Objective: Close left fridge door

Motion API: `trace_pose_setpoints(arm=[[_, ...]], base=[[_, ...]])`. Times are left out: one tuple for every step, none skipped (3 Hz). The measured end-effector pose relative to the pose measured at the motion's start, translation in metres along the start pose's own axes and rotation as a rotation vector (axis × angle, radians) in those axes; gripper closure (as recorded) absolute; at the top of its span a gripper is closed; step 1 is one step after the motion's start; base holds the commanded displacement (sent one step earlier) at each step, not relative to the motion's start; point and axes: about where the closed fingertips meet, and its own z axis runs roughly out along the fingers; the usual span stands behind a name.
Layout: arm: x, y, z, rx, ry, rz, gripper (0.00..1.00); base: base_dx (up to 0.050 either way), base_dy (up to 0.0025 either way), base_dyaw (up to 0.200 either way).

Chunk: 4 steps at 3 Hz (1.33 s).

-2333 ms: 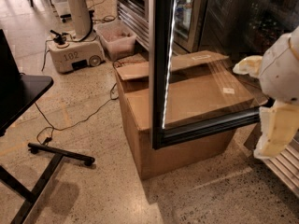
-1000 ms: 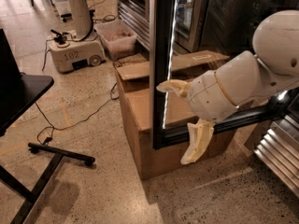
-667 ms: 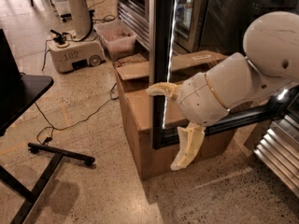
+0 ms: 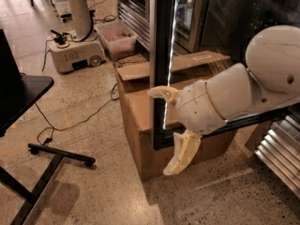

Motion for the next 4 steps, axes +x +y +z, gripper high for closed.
trace_pose_setpoints(arm=[[-0.004,-0.022,0.016,0.14,-0.058,0.036,0.0],[-0.007,-0.061,0.028,0.268,-0.088,0.07,0.0],[-0.004,-0.099,0.04,0.323,-0.132,0.105,0.0],[-0.02,-0.121,0.065,0.299,-0.174,0.097,0.0]], base=[[0.0,0.0,0.0],[0.0,0.0,0.0],[0.0,0.0,0.0],[0.0,0.0,0.0]])
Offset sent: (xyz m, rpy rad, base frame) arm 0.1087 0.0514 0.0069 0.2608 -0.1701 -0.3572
